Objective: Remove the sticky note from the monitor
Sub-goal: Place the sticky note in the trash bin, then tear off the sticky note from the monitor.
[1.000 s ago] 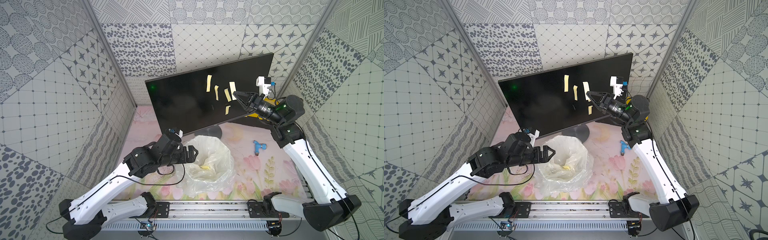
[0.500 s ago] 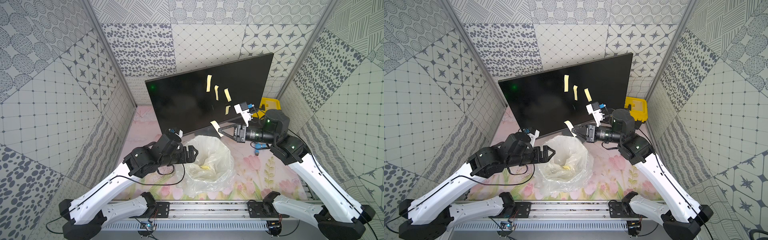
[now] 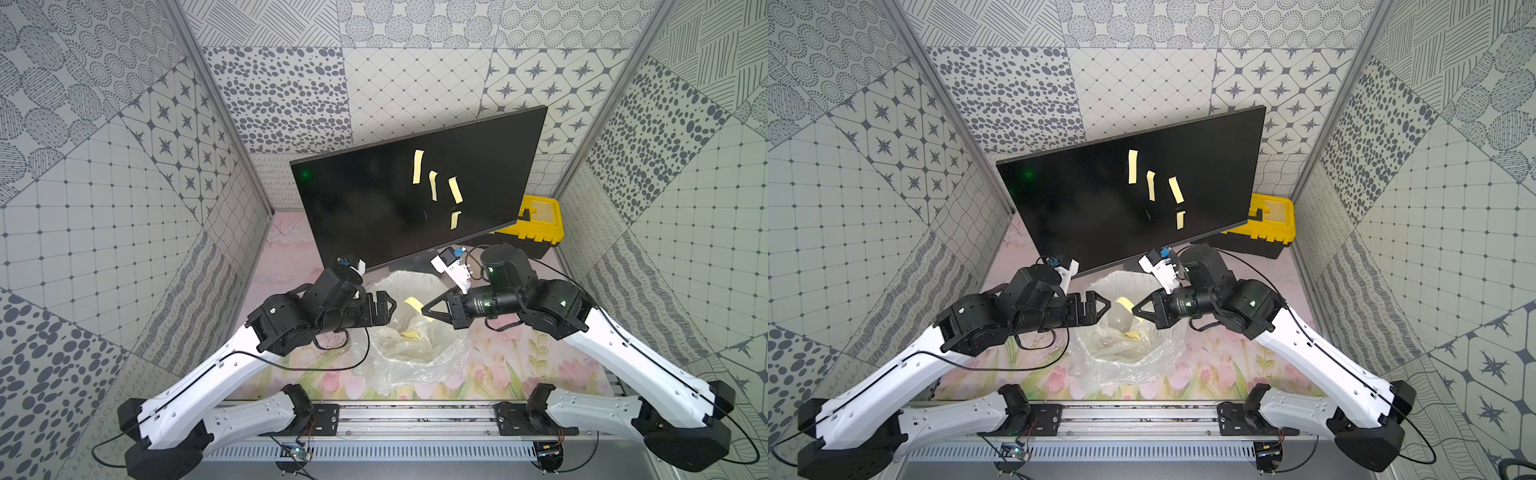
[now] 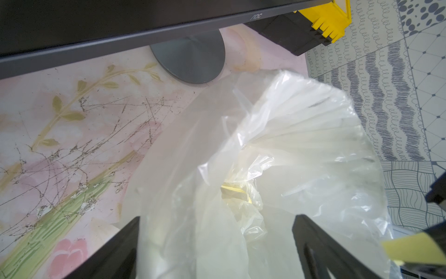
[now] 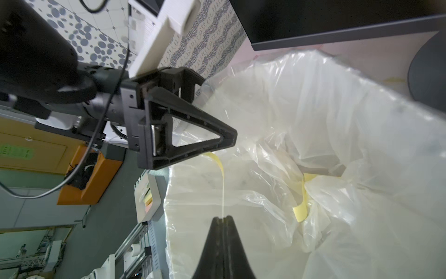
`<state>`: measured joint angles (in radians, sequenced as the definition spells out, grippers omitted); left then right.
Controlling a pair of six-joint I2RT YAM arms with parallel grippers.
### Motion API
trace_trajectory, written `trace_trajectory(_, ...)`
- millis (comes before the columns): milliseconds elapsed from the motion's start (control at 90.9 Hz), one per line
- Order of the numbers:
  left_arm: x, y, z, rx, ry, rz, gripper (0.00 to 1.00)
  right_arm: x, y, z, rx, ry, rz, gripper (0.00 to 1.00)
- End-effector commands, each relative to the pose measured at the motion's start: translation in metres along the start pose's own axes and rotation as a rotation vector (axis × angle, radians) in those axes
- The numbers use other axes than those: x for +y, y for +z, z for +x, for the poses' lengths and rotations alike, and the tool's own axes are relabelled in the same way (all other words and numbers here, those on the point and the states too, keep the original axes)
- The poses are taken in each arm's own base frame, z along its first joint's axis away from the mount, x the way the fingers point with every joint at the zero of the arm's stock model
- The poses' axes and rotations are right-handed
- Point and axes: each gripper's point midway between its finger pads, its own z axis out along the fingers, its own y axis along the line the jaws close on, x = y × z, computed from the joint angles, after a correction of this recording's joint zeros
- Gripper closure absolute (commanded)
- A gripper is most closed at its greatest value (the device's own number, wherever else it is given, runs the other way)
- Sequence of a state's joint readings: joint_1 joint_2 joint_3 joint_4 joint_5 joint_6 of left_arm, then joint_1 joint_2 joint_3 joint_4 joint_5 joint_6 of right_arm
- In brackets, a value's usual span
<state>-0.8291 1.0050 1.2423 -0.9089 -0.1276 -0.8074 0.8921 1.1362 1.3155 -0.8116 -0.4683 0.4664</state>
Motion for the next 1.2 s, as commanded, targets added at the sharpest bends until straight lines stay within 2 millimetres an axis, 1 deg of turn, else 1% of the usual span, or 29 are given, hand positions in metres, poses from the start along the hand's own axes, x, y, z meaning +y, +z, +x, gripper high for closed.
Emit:
trace_trajectory(0, -0.005, -0.004, -0.003, -0.014, 0.020, 0.017, 0.01, -0.005, -0.004, -0.003, -0.009, -0.083, 0.089, 0.94)
trace_trajectory(44, -0.005, -0.003, -0.003, -0.014, 0.020, 0.018, 0.01, -0.005, -0.005, -0.004, -0.013, -0.088, 0.091, 0.89)
trace_trajectory(231, -0.006, -0.002, -0.003, -0.011, 0.022, 0.019, 0.01, -0.004, -0.009, -0.011, -0.039, -0.105, 0.107, 0.49)
trace_trajectory(275, -0.007, -0.003, -0.003, -0.012, 0.023, 0.020, 0.01, -0.003, -0.010, -0.013, -0.045, -0.107, 0.110, 0.43)
trace_trajectory(319, -0.006, -0.002, -0.004, -0.011, 0.023, 0.018, 0.01, -0.003, -0.012, -0.014, -0.053, -0.109, 0.114, 0.40)
trace_trajectory(374, -0.007, -0.002, -0.003, -0.009, 0.023, 0.019, 0.01, -0.003, -0.012, -0.015, -0.058, -0.115, 0.115, 0.37)
trace_trajectory(484, -0.004, -0.003, -0.002, -0.012, 0.020, 0.014, 0.01, 0.000, -0.016, -0.020, -0.075, -0.122, 0.119, 0.35)
trace_trajectory(605, -0.004, -0.003, -0.002, -0.012, 0.021, 0.013, 0.01, 0.004, -0.024, -0.033, -0.123, -0.139, 0.131, 0.33)
trace_trajectory(726, -0.004, -0.003, -0.003, -0.014, 0.020, 0.017, 0.01, 0.006, -0.037, -0.057, -0.204, -0.145, 0.140, 0.30)
trace_trajectory(792, -0.005, -0.002, -0.002, -0.013, 0.020, 0.016, 0.01, 0.005, -0.048, -0.074, -0.270, -0.131, 0.146, 0.25)
trace_trajectory(858, -0.005, -0.001, -0.002, -0.009, 0.020, 0.019, 0.01, 0.002, -0.060, -0.091, -0.334, -0.109, 0.135, 0.23)
trace_trajectory(924, -0.006, -0.001, -0.003, -0.009, 0.019, 0.020, 0.01, -0.003, -0.073, -0.108, -0.402, -0.074, 0.118, 0.20)
trace_trajectory(979, -0.007, -0.001, -0.003, -0.011, 0.020, 0.022, 0.01, -0.012, -0.084, -0.122, -0.462, -0.044, 0.117, 0.19)
trace_trajectory(1100, -0.007, 0.000, -0.003, -0.008, 0.021, 0.021, 0.01, -0.030, -0.104, -0.144, -0.568, 0.039, 0.109, 0.17)
trace_trajectory(1188, -0.007, 0.000, -0.003, -0.008, 0.021, 0.021, 0.01, -0.044, -0.117, -0.156, -0.638, 0.097, 0.097, 0.16)
